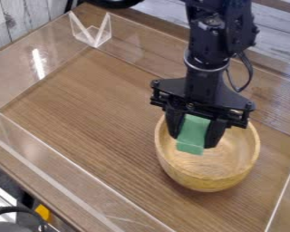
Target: Remove the green block from inside the brown bowl and put it on the table
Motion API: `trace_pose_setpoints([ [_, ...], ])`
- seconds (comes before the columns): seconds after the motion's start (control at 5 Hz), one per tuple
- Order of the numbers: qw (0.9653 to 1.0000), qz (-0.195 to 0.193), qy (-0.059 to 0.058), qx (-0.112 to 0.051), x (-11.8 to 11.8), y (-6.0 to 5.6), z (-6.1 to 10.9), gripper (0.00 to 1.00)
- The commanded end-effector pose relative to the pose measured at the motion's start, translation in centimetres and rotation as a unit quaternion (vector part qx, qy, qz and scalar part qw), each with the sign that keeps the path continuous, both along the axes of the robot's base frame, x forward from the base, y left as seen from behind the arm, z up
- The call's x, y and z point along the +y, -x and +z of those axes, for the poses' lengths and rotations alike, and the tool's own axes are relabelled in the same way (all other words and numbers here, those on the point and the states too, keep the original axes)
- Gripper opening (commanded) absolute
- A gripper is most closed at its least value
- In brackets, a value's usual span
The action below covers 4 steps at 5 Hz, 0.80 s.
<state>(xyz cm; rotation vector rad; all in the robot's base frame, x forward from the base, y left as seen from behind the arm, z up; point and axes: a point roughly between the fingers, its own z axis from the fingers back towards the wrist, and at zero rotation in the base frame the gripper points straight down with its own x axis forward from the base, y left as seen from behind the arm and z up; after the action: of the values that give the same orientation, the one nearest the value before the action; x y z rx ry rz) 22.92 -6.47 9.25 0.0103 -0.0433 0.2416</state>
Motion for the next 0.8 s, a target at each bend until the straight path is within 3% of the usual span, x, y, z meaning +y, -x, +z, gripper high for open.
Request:
trace_pose_setpoints([
  [0.0, 0.9996, 0.012, 0.002, -0.025, 1.7, -0.7, 2.4, 0.00],
  [0.4, 0.9982, 0.043, -0.015, -0.039, 7.2, -1.0, 1.5, 0.00],
  [0.6, 0.9976, 0.048, -0.023, -0.046, 10.1, -1.9, 0.2, 0.00],
])
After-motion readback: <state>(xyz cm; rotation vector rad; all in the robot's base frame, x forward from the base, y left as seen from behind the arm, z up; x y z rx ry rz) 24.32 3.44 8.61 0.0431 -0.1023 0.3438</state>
